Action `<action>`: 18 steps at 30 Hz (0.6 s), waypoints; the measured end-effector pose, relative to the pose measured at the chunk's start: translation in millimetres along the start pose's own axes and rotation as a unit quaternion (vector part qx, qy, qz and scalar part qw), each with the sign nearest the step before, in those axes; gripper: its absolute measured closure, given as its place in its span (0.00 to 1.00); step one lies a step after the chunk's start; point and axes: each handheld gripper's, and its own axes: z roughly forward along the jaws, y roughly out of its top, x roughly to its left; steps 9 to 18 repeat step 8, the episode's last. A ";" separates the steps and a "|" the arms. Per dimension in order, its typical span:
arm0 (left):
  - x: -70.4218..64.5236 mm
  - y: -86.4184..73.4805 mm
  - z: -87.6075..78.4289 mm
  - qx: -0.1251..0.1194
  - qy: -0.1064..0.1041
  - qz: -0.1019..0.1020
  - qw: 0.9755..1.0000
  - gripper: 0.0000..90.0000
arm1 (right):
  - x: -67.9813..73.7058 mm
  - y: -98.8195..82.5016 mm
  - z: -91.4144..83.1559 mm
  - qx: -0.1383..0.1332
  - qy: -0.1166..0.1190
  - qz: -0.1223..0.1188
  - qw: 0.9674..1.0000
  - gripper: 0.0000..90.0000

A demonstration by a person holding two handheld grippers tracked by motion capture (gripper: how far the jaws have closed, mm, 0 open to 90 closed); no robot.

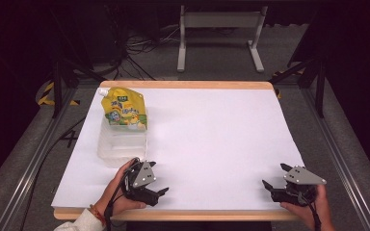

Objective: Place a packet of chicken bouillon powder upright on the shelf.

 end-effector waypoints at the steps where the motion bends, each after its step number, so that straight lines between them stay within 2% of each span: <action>1: 0.2 0.1 0.5 0.001 0.000 0.002 1.000 0.11 | 0.1 0.0 0.1 0.000 -0.001 -0.001 1.000 0.17; 4: 0.5 0.7 1.4 0.002 0.000 0.003 1.000 0.11 | 0.1 -0.1 0.2 0.002 0.000 -0.006 1.000 0.17; 18: 1.1 1.0 1.6 0.003 0.000 0.001 1.000 0.11 | -0.3 -0.1 -0.6 -0.001 -0.001 -0.002 1.000 0.17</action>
